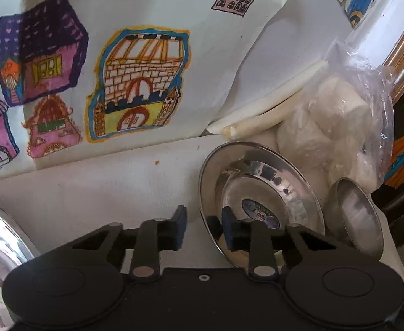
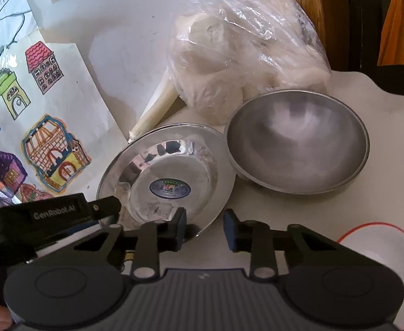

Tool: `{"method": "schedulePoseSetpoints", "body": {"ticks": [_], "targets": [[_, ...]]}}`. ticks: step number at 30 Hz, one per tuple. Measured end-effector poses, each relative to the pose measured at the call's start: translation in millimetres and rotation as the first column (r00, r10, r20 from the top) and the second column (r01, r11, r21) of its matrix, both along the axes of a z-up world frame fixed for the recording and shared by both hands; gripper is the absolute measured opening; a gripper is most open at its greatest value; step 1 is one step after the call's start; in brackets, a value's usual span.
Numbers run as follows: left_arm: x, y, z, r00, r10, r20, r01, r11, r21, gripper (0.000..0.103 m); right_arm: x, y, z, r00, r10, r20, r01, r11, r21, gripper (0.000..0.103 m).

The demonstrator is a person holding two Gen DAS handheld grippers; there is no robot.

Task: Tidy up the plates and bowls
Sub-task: 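Lift the small flat plate with both tools and carry it over the stacked plates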

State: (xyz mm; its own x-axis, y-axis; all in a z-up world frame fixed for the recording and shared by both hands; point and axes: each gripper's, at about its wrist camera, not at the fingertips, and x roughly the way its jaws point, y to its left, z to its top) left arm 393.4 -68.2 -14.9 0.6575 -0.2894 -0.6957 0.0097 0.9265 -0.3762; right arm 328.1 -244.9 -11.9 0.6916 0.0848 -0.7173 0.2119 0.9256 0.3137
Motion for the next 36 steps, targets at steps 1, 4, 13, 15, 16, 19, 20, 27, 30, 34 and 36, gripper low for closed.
{"method": "schedulePoseSetpoints", "body": {"ticks": [1,4,13,15,16,19,20,27,30,34,36], "targets": [[-0.1,0.2,0.0,1.000,-0.003,-0.002,0.003,1.000,-0.003,0.024,0.2,0.2,0.0,1.000,-0.004,-0.001,0.004,1.000,0.002,0.030],[-1.2,-1.8,1.0,1.000,-0.013,0.002,0.013,1.000,0.004,0.018,-0.9,0.1,1.3,1.000,-0.012,0.007,0.012,1.000,0.002,0.026],[-12.8,-2.2,10.5,0.999,-0.032,0.036,0.030,0.998,0.055,0.018,-9.4,-0.4,4.1,0.999,-0.003,0.035,0.003,1.000,0.009,0.026],[-17.4,-1.9,14.0,0.999,-0.029,0.045,0.026,0.998,0.063,0.018,-11.9,0.1,6.2,0.999,0.002,0.045,-0.002,1.000,0.009,0.026],[-19.5,-1.8,15.5,0.998,-0.030,0.047,0.027,0.997,0.067,0.018,-13.1,-0.2,7.2,0.999,0.004,0.051,-0.005,1.000,0.007,0.026],[-26.0,0.8,18.4,0.998,-0.032,0.054,0.028,0.997,0.072,0.018,-16.9,-0.1,10.3,0.998,0.010,0.063,-0.010,1.000,0.007,0.026],[-28.2,1.6,19.5,0.998,-0.031,0.056,0.027,0.997,0.071,0.018,-18.3,-0.3,10.8,0.998,0.012,0.067,-0.012,1.000,0.007,0.026],[-48.9,5.6,28.4,0.996,-0.041,0.082,0.034,0.996,0.079,0.018,-32.3,-1.5,15.0,0.996,0.015,0.090,-0.016,1.000,0.010,0.026],[-57.8,6.3,36.2,0.994,-0.044,0.101,0.037,0.996,0.078,0.018,-41.3,-0.8,19.9,0.994,0.017,0.108,-0.018,1.000,0.006,0.026],[-71.5,8.4,47.6,0.991,-0.047,0.128,0.037,0.996,0.075,0.018,-54.7,2.1,31.1,0.990,0.019,0.137,-0.018,1.000,-0.008,0.026],[-78.7,10.2,53.7,0.989,-0.048,0.142,0.037,0.996,0.075,0.018,-60.5,4.2,37.3,0.989,0.020,0.149,-0.019,1.000,-0.011,0.026]]}}
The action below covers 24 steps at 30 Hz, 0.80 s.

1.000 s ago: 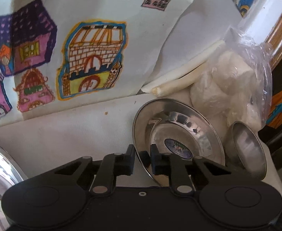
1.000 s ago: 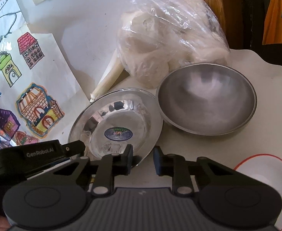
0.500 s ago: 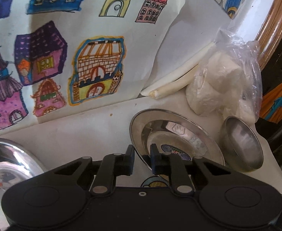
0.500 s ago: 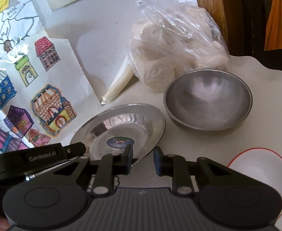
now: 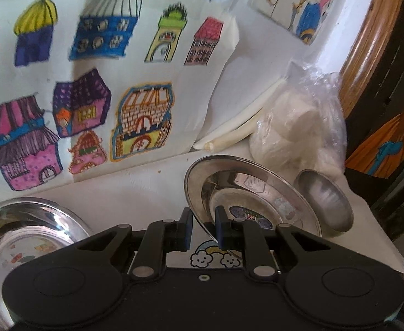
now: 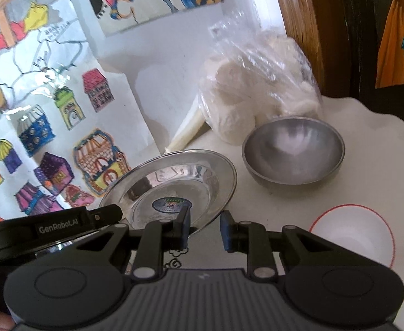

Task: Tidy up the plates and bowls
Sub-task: 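Lift the small flat plate with both tools and carry it over the stacked plates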

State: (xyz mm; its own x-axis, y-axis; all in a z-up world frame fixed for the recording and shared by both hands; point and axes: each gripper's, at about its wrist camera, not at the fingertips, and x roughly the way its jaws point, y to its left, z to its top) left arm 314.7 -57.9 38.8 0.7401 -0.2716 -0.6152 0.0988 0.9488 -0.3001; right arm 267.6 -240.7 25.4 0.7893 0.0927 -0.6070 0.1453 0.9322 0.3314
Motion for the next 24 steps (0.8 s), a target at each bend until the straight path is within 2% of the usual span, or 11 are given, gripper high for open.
{"method": "schedulePoseSetpoints", "body": {"ticks": [14,24], "targets": [[-47.5,37.2,23.5,0.998,0.037,0.056,-0.038,0.999,0.011,0.019,-36.6,39.6,28.3,0.996,0.060,0.060,-0.059,0.998,-0.015,0.026],[-66.5,80.1,28.3,0.993,0.090,0.076,-0.093,0.995,0.032,0.019,-44.9,81.4,30.5,0.988,0.129,0.086,-0.130,0.992,0.005,0.027]]}}
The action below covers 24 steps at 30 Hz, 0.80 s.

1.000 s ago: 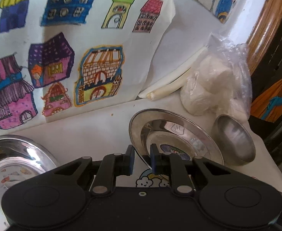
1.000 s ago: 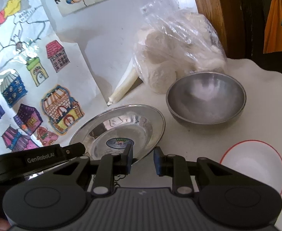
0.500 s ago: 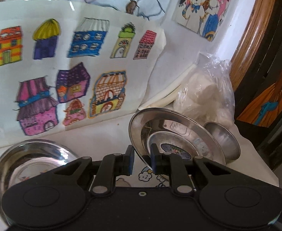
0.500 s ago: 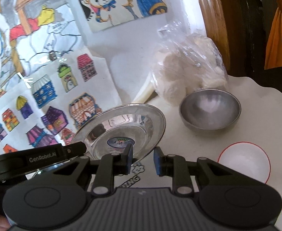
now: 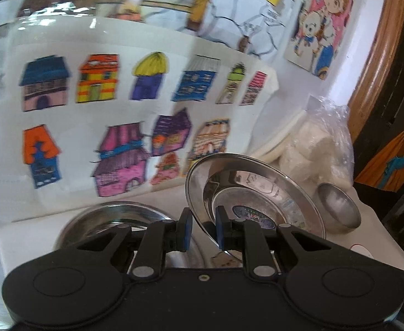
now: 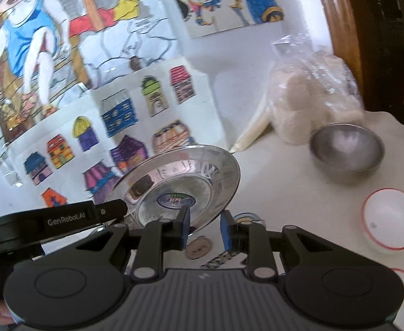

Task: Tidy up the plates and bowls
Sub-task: 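Lift the small flat plate with both tools and carry it over the stacked plates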

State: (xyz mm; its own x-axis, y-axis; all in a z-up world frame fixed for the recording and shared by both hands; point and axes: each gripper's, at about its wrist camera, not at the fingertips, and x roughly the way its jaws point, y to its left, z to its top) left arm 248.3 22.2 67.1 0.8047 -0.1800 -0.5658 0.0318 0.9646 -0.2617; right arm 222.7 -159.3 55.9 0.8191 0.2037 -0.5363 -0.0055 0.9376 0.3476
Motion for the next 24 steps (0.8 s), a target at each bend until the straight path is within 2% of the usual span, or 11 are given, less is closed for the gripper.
{"method": "schedulePoseSetpoints", "body": {"ticks": [15,24], "targets": [[-25.9,58.9,-22.3,0.997,0.082,0.014,-0.082,0.997,0.013,0.019,2.4,47.2,-11.7,0.993,0.122,-0.006,-0.122,0.992,0.023,0.027],[-37.5,76.9,-27.4,0.997,0.078,0.011,-0.079,0.996,0.038,0.020,-0.7,68.2,-18.3,0.987,0.158,-0.006,-0.158,0.987,0.014,0.027]]}}
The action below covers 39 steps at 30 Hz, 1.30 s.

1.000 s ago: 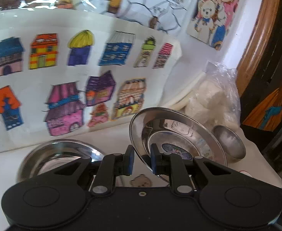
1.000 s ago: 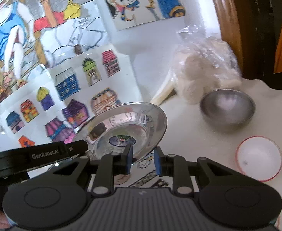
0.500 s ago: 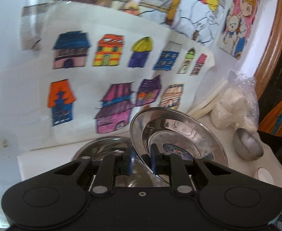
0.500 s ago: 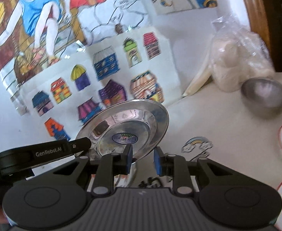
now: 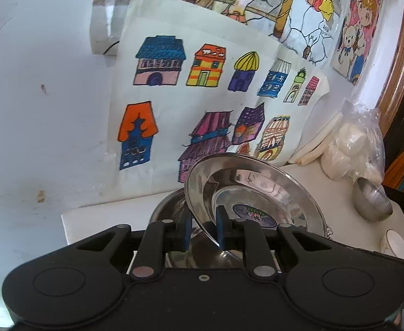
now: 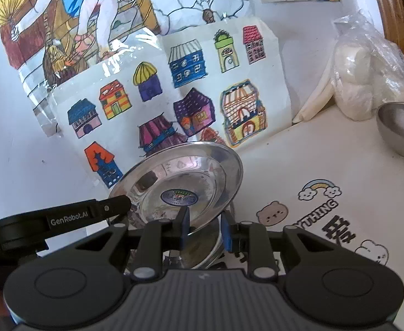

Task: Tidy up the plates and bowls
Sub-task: 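Lift the small flat plate with both tools and carry it over the stacked plates, then lower the small plate onto the stacked plates and open both tools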

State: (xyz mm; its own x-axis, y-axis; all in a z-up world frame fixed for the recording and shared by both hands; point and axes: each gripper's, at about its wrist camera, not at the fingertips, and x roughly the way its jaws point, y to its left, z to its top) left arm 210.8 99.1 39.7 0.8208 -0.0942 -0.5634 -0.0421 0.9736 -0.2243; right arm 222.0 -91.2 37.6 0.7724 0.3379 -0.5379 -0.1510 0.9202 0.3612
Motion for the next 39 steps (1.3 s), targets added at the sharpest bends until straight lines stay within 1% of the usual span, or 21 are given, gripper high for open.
{"method": "schedulePoseSetpoints", "body": {"ticks": [7,18,39], "targets": [[-3.3,11.7,-5.1,1.000,0.004,-0.011,-0.004,1.000,-0.021,0.020,2.0,8.4,-2.7,1.000,0.022,-0.006,-0.022,1.000,-0.008,0.027],[-5.6,16.5,-12.4,1.000,0.007,-0.026,-0.008,1.000,-0.029,0.020,8.3,13.3,-6.1,0.999,0.029,-0.025,-0.030,0.999,-0.015,0.028],[-5.8,14.4,-19.7,0.999,0.004,-0.045,-0.004,1.000,0.002,0.022,15.7,17.2,-13.4,0.999,0.030,-0.044,-0.031,0.999,-0.030,0.030]]}}
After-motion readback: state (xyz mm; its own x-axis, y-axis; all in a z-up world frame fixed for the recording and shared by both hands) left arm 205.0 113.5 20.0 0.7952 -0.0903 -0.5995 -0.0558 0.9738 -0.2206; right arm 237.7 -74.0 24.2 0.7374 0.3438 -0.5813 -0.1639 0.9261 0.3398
